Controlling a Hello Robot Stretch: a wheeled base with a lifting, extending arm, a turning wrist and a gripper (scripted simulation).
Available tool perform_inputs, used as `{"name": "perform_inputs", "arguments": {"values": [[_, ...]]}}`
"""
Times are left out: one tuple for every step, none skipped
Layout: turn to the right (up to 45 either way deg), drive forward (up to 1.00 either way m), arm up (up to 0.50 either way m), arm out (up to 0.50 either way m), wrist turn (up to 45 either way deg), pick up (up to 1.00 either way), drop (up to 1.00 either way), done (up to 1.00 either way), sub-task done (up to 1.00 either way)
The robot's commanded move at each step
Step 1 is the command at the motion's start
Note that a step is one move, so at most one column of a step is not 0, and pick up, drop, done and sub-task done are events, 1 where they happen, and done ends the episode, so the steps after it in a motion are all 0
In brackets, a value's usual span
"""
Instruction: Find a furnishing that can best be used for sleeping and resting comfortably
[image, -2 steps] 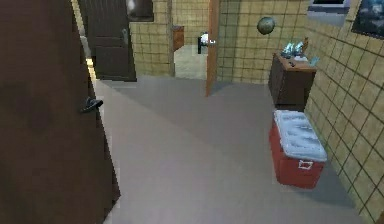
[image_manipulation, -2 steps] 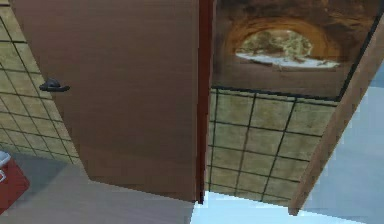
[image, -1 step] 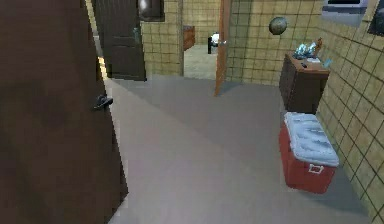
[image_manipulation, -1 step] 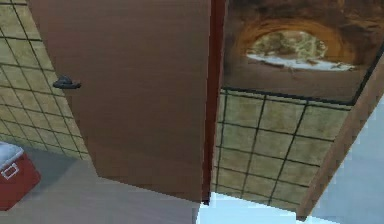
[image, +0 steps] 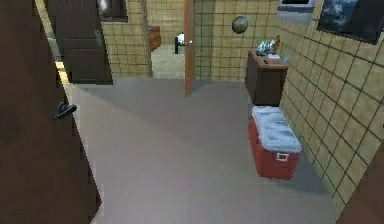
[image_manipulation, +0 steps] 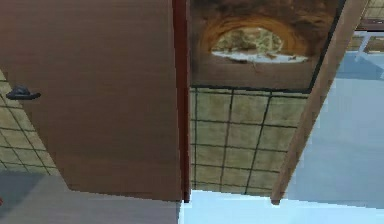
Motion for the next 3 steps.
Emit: {"name": "perform_inputs", "arguments": {"values": [[0.0, 1.0, 0.0, 0.0, 0.0, 0.0, 0.0, 0.0, 0.0], [0.0, 0.35, 0.0, 0.0, 0.0, 0.0, 0.0, 0.0, 0.0], [-21.0, 0.0, 0.0, 0.0, 0.0, 0.0, 0.0, 0.0, 0.0]]}}
